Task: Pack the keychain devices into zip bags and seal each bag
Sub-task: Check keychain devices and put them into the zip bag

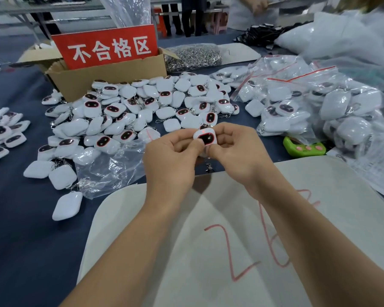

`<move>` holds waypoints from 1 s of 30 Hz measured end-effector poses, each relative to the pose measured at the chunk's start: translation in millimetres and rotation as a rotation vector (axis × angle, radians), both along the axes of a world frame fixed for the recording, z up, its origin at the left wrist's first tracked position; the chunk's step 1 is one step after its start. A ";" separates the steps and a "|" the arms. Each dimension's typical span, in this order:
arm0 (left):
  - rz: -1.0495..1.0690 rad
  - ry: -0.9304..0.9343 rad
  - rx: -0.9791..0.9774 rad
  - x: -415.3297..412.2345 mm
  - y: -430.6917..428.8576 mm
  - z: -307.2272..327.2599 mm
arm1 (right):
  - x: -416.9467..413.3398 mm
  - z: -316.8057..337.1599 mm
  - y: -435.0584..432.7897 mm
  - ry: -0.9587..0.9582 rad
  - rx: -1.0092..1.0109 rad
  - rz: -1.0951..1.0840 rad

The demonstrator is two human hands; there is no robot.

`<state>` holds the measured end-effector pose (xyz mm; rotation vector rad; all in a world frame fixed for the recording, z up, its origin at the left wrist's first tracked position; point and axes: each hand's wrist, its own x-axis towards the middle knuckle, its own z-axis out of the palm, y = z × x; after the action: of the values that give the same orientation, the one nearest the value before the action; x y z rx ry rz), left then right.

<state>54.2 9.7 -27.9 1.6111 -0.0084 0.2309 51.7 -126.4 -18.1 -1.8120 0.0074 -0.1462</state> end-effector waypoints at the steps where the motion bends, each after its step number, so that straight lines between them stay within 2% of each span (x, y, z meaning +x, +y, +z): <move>1: 0.025 -0.030 0.061 -0.8 0.2 -0.5 | 0.9 -0.4 -1.2 -0.026 -0.020 -0.029; 6: 0.098 -0.074 0.315 -5.8 -0.2 -2.8 | 5.6 -1.3 -7.7 -0.237 -0.079 -0.140; 10: 0.124 -0.210 0.322 -9.7 -1.1 -1.9 | 3.1 -2.6 -6.6 -0.339 -0.170 -0.173; 17: 0.066 -0.201 0.278 -5.1 1.2 -3.9 | 3.1 -1.5 -9.0 -0.337 -0.207 -0.187; 19: 0.067 -0.098 0.182 -2.3 1.5 -2.4 | 2.5 -1.7 -8.2 -0.329 -0.304 -0.196; 23: 0.024 0.161 -0.210 1.8 3.3 2.6 | -0.7 -1.5 -7.0 -0.264 -0.417 -0.070; 26: -0.004 0.180 -0.283 1.2 4.9 6.1 | 1.2 -1.7 -10.1 -0.174 -0.300 -0.039; 30: -0.051 0.011 -0.160 -1.2 9.3 7.4 | 3.4 0.3 -15.8 -0.011 -0.032 0.086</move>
<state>53.0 19.0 -20.4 1.4512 -0.0219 0.1794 55.1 -142.1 -17.9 -1.8405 -0.0813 -0.0957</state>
